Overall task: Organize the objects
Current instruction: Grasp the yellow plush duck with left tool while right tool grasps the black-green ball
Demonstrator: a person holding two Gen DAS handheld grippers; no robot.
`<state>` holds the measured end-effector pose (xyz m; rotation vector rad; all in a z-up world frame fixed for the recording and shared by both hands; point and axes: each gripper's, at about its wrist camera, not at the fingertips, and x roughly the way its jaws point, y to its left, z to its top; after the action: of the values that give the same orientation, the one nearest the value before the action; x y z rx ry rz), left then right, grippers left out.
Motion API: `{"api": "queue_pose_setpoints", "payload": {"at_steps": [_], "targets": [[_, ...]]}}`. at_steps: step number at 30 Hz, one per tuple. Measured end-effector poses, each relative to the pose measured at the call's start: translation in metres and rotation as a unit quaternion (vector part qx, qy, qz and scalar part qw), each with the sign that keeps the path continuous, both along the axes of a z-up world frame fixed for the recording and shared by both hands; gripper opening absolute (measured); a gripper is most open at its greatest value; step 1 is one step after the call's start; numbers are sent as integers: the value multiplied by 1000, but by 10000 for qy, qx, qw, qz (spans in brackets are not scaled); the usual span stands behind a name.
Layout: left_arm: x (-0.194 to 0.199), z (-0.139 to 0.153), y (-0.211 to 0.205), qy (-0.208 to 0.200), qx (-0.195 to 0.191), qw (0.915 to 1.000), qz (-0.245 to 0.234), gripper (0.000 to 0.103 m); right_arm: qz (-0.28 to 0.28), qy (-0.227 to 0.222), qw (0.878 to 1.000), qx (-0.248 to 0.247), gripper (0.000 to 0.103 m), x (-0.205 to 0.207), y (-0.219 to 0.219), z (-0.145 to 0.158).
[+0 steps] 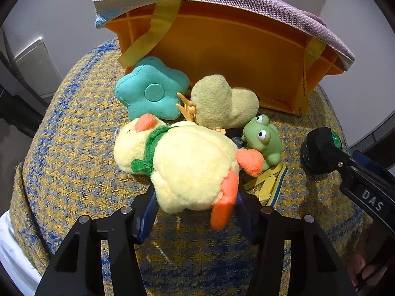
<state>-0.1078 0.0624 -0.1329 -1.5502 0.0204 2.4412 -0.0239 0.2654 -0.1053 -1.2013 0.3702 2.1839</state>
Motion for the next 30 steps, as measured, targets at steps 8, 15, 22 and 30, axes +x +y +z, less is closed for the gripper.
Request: {"api": "queue_pose_setpoints", "payload": {"at_steps": [8, 15, 22, 30], "targets": [[2, 0, -6, 45, 88, 9999, 29, 51, 8, -142, 9998, -152, 85, -12, 6, -20], [3, 5, -10, 98, 71, 9999, 26, 50, 96, -32, 9996, -282, 63, -9, 5, -20], [6, 19, -20, 233, 74, 9997, 99, 50, 92, 92, 9996, -252, 62, -1, 0, -5], [15, 51, -12, 503, 114, 9986, 146, 50, 183, 295, 9993, -109, 62, 4, -14, 25]]}}
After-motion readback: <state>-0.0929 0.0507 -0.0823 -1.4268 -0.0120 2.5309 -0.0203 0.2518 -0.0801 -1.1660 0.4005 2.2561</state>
